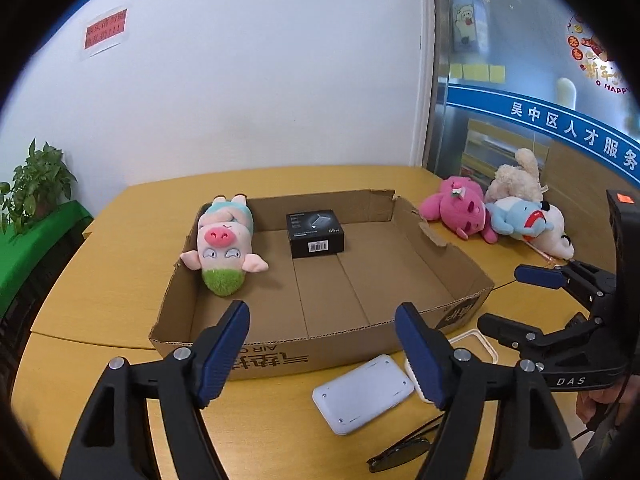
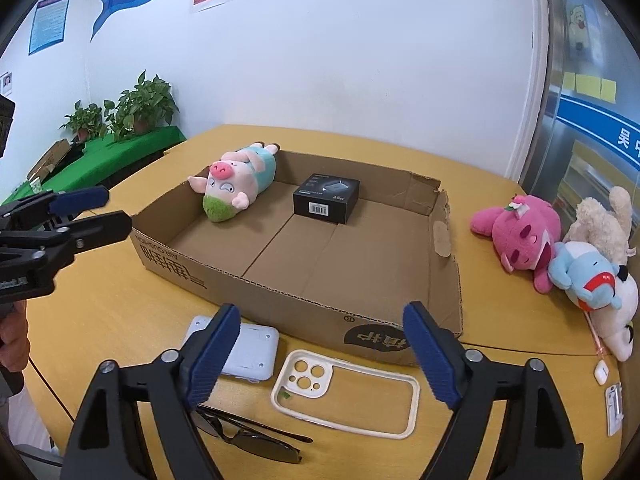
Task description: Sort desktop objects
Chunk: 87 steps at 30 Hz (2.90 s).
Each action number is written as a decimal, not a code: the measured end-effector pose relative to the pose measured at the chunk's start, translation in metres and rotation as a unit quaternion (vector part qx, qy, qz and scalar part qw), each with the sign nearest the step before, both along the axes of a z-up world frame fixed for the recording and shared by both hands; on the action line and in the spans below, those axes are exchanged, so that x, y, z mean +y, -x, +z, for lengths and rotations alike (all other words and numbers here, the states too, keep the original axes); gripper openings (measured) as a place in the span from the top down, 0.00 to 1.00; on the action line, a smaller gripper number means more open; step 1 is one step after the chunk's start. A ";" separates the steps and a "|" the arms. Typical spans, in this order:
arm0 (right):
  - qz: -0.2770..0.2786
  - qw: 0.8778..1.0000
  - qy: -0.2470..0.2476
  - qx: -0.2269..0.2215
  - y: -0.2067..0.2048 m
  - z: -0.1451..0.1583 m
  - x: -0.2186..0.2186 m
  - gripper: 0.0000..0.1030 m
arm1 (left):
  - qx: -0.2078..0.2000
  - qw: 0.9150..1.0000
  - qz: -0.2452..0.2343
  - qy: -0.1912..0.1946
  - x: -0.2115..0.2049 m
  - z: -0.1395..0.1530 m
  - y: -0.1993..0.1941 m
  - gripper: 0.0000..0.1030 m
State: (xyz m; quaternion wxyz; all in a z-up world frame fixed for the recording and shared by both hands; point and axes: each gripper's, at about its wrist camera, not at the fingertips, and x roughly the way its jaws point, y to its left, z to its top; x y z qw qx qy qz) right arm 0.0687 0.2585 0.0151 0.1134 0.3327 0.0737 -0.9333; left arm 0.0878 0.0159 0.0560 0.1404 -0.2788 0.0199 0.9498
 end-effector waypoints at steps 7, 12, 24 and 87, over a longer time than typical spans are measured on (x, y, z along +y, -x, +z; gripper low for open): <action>0.018 1.000 0.015 -0.011 -0.007 -0.008 0.008 0.11 | -0.013 1.000 -0.007 -0.018 -0.005 -0.012 -0.003 0.27; 0.097 0.992 0.031 -0.071 -0.020 -0.042 0.019 0.09 | -0.048 0.998 -0.017 -0.023 -0.007 -0.036 -0.009 0.27; 0.216 0.966 -0.006 -0.140 -0.019 -0.105 -0.023 0.23 | -0.122 0.992 -0.001 -0.040 -0.025 -0.082 -0.015 0.27; 0.192 0.918 0.263 -0.227 -0.015 -0.078 -0.057 0.80 | -0.227 0.954 -0.121 -0.151 0.019 -0.080 0.016 0.76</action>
